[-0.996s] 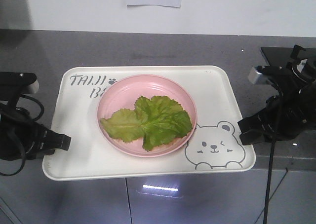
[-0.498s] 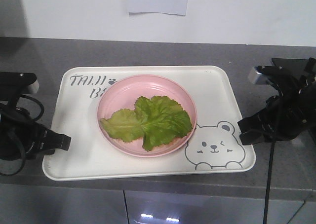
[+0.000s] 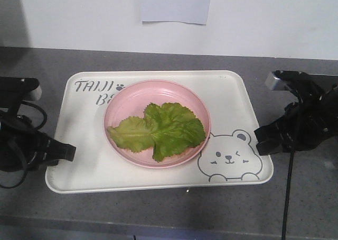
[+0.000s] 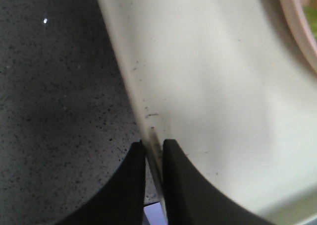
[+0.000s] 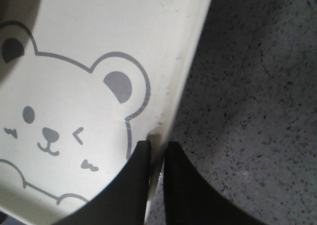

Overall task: Transfer vegetables to tray and serve
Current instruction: 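Drive the base up to the new counter holding the tray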

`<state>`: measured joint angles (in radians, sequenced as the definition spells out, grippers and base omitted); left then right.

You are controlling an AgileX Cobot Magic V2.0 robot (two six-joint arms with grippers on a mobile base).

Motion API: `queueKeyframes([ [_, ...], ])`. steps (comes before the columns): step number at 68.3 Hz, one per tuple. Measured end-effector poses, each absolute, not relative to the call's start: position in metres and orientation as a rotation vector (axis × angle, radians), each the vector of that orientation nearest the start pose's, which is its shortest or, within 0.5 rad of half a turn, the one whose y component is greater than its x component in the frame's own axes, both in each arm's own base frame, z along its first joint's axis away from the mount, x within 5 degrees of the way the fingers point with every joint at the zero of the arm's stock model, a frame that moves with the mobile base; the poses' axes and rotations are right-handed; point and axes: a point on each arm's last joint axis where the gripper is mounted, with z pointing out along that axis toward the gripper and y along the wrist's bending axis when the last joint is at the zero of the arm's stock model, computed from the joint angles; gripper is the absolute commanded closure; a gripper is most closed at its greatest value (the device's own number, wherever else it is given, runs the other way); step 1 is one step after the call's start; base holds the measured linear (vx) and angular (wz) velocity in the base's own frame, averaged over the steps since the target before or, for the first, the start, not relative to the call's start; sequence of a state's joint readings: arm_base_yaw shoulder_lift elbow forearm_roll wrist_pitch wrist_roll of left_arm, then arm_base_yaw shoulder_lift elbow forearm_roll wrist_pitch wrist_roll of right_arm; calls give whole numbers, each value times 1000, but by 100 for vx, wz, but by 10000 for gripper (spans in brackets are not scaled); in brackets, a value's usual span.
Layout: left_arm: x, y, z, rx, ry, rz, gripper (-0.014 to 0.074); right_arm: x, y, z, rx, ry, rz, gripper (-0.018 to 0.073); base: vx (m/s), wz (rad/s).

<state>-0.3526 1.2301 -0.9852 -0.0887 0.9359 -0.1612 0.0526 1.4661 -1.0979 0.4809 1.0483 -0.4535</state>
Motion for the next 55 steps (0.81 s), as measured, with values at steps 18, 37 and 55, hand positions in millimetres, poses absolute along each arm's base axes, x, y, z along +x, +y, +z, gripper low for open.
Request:
queueKeyframes([
  [18, 218, -87, 304, 210, 2680, -276, 604, 278, 51, 280, -432, 2736, 548, 564, 10, 2],
  [37, 218, -87, 304, 210, 2680, -276, 604, 278, 51, 280, -432, 2736, 548, 564, 6, 2],
  [55, 218, -87, 304, 210, 2680, -276, 603, 278, 51, 280, -432, 2736, 548, 564, 5, 1],
])
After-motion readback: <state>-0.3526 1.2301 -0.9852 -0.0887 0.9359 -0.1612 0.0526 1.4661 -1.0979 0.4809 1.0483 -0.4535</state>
